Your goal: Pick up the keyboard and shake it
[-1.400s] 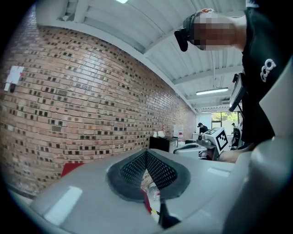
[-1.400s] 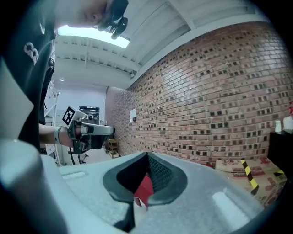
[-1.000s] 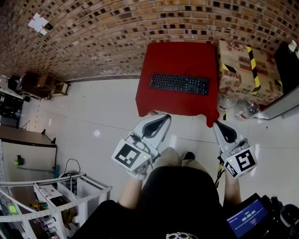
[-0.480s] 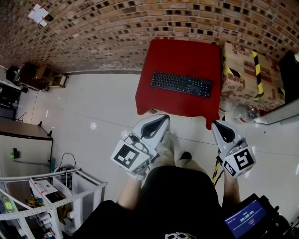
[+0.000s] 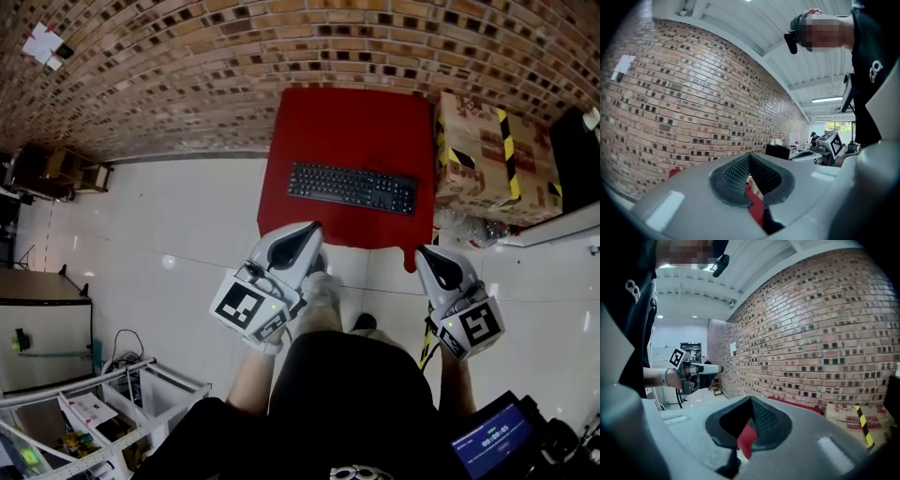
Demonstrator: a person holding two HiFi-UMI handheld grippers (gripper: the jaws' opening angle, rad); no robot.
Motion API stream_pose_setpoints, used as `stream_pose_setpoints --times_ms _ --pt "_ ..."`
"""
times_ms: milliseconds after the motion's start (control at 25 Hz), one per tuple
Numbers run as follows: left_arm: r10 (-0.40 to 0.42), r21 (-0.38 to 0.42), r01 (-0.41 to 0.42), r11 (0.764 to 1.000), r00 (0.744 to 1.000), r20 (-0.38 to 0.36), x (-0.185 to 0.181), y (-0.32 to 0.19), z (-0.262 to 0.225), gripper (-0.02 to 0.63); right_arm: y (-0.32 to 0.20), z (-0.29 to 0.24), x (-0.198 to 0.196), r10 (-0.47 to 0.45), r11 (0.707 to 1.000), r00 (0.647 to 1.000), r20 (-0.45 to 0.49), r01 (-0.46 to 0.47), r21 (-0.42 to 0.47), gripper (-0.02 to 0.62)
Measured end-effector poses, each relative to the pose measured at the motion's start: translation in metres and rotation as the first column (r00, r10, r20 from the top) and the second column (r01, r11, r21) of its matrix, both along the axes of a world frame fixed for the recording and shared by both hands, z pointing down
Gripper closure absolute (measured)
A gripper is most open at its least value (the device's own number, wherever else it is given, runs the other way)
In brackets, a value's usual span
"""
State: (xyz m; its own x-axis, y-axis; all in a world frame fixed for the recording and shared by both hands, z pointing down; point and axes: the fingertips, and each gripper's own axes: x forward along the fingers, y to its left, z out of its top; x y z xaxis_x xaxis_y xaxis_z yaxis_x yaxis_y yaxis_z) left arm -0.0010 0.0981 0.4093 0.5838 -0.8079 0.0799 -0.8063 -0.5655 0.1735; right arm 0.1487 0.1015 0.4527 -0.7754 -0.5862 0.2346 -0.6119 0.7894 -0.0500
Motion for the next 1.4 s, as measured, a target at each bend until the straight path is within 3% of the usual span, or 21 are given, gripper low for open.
stream_pose_setpoints --times_ms 200,440,560,760,880,1160,1400 --pt "0.026 -0.019 -0.026 0.999 1.000 -0.010 -0.029 -0.054 0.001 0.592 -0.051 -0.011 -0.033 0.030 1.000 1.000 0.001 -0.030 0.001 0.609" --pt "0.113 -0.022 -0.114 0.993 0.992 -0.058 -0.059 -0.113 0.011 0.592 -0.112 0.011 -0.070 0.090 0.996 0.995 -0.036 -0.091 -0.016 0.609" --pt "0.159 -0.035 -0.161 0.986 0.985 -0.064 -0.074 -0.138 0.012 0.592 -0.138 0.007 -0.099 0.107 0.994 0.994 -0.011 -0.107 -0.031 0.609" --pt "0.305 -0.042 -0.310 0.950 0.948 -0.092 -0.086 -0.170 0.016 0.592 -0.174 0.003 -0.147 0.095 0.990 0.989 0.109 -0.083 -0.113 0.609" --pt "0.348 -0.010 -0.351 0.936 0.931 -0.108 -0.089 -0.185 0.012 0.594 -0.186 0.006 -0.160 0.100 0.988 0.988 0.114 -0.086 -0.125 0.609" --pt "0.312 -0.047 -0.322 0.945 0.937 -0.155 -0.091 -0.202 0.019 0.601 -0.207 0.008 -0.135 0.121 0.985 0.988 0.097 -0.107 -0.138 0.609" --pt "0.166 -0.068 -0.175 0.982 0.978 -0.123 -0.081 -0.215 0.029 0.601 -0.219 0.018 -0.080 0.049 0.986 0.997 0.067 -0.037 -0.160 0.609"
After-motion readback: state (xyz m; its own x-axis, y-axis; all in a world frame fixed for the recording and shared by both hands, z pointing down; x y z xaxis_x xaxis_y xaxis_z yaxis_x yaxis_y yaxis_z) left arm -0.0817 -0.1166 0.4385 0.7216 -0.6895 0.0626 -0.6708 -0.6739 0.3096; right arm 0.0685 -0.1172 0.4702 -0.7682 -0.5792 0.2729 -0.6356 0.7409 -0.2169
